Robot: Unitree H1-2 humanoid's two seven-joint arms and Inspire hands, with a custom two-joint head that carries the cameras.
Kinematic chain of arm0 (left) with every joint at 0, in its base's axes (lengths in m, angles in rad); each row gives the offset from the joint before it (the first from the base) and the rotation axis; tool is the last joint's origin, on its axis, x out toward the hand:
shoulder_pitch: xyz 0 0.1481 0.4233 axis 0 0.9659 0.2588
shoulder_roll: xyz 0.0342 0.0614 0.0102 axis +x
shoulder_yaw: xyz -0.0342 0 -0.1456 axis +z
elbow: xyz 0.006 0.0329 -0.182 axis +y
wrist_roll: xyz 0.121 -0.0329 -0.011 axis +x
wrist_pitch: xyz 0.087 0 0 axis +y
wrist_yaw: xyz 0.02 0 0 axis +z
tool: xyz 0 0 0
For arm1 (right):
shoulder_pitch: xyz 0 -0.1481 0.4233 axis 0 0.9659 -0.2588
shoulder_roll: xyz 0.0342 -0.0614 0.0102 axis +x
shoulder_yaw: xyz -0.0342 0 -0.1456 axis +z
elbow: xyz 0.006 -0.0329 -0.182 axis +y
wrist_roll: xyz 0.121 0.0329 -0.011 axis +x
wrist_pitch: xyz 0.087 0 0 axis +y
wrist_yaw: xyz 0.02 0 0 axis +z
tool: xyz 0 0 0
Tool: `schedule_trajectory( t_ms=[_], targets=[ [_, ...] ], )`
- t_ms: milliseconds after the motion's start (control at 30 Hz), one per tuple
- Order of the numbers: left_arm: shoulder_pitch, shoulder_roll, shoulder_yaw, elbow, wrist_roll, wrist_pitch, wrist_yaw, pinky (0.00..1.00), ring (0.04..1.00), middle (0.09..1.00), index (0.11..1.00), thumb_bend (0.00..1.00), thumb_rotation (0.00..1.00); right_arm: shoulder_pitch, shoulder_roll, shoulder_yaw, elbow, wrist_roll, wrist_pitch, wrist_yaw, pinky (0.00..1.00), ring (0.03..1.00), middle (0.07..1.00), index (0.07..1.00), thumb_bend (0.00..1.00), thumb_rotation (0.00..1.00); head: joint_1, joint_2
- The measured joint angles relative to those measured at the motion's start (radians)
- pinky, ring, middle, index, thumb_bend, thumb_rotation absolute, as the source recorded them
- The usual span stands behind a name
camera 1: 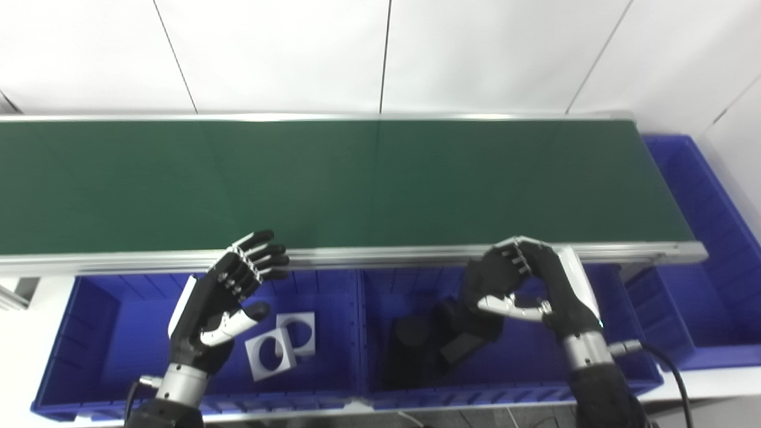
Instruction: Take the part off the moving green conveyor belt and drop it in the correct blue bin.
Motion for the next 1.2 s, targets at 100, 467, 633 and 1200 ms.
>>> schedule_trajectory(
  t_ms=[100, 467, 633, 1200],
  targets=[
    [0.000, -0.002, 0.000, 0.000, 0.000, 0.000, 0.000, 0.63, 0.695, 0.730, 0.791, 1.00, 0.42, 0.000, -0.010, 0.039, 0.001, -0.044, 0.000, 0.001, 0.36, 0.434, 0.501, 0.512, 0.50, 0.00, -0.003, 0.005],
    [-0.006, -0.001, 0.001, -0.003, 0.000, 0.007, 0.002, 0.64, 0.702, 0.736, 0.794, 1.00, 0.44, -0.040, -0.034, 0.150, 0.061, -0.145, 0.001, 0.054, 0.36, 0.429, 0.490, 0.540, 0.50, 0.00, -0.011, 0.006],
    [-0.007, -0.001, 0.004, -0.004, 0.000, 0.010, 0.006, 0.64, 0.701, 0.737, 0.790, 1.00, 0.43, -0.064, -0.034, 0.173, 0.102, -0.149, 0.001, 0.077, 0.38, 0.431, 0.480, 0.538, 0.50, 0.00, -0.012, 0.009],
    [-0.025, 0.005, 0.010, -0.005, 0.001, 0.018, 0.007, 0.63, 0.702, 0.739, 0.795, 1.00, 0.44, -0.094, -0.042, 0.206, 0.173, -0.172, 0.001, 0.079, 0.37, 0.428, 0.479, 0.541, 0.50, 0.00, -0.005, 0.006]
  ],
)
